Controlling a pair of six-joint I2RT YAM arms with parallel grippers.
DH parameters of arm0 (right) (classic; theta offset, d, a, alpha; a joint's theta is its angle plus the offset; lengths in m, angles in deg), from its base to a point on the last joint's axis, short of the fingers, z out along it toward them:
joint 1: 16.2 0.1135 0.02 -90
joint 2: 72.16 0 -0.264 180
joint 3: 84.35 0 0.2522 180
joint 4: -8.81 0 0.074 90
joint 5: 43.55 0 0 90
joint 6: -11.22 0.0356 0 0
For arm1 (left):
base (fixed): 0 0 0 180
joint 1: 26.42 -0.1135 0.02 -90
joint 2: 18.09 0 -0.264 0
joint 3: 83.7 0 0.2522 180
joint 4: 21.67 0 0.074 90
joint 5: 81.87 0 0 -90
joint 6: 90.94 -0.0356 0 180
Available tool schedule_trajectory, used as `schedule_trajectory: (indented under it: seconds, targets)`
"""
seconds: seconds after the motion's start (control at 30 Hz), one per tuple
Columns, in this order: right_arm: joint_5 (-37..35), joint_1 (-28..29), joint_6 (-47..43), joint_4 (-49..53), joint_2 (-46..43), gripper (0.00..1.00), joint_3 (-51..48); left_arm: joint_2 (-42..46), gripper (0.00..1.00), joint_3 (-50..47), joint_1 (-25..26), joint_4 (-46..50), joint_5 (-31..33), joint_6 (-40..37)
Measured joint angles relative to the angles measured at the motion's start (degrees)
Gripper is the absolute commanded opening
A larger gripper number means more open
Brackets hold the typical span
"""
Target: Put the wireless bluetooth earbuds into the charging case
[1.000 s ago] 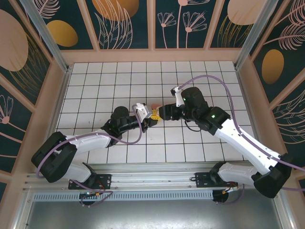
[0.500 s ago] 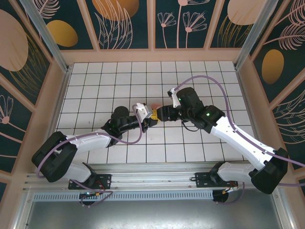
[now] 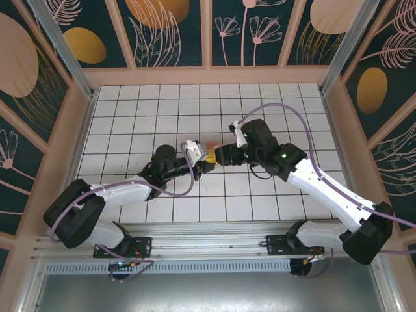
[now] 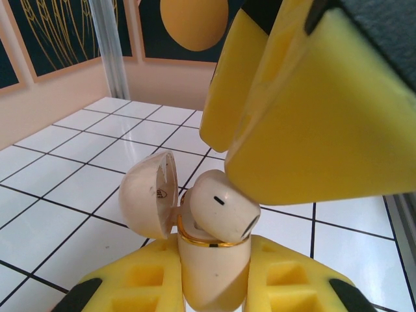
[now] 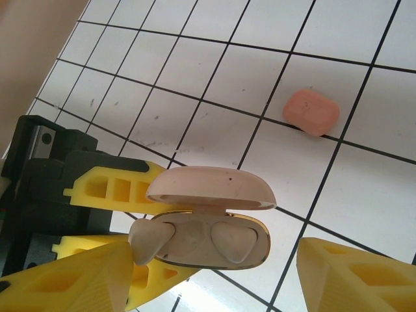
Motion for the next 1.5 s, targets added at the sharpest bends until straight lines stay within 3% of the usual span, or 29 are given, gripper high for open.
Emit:
schedule_trajectory:
  seconds: [0.37, 1.0, 1.5]
  targets:
    - [6.5, -0.2, -0.8, -2.6, -4.0, 0.72, -1.3, 0.0, 0.12, 0.1, 0.0, -0.1, 0.0, 0.1]
    - [2.1, -0.5, -3.0, -0.4, -0.2, 0.72, -1.6, 0.0, 0.12, 0.6, 0.0, -0.5, -0.5, 0.5]
    - [7.7, -5.0, -3.2, -1.8, -3.5, 0.72, -5.0, 0.0, 0.12, 0.6, 0.0, -1.3, -1.7, 0.7]
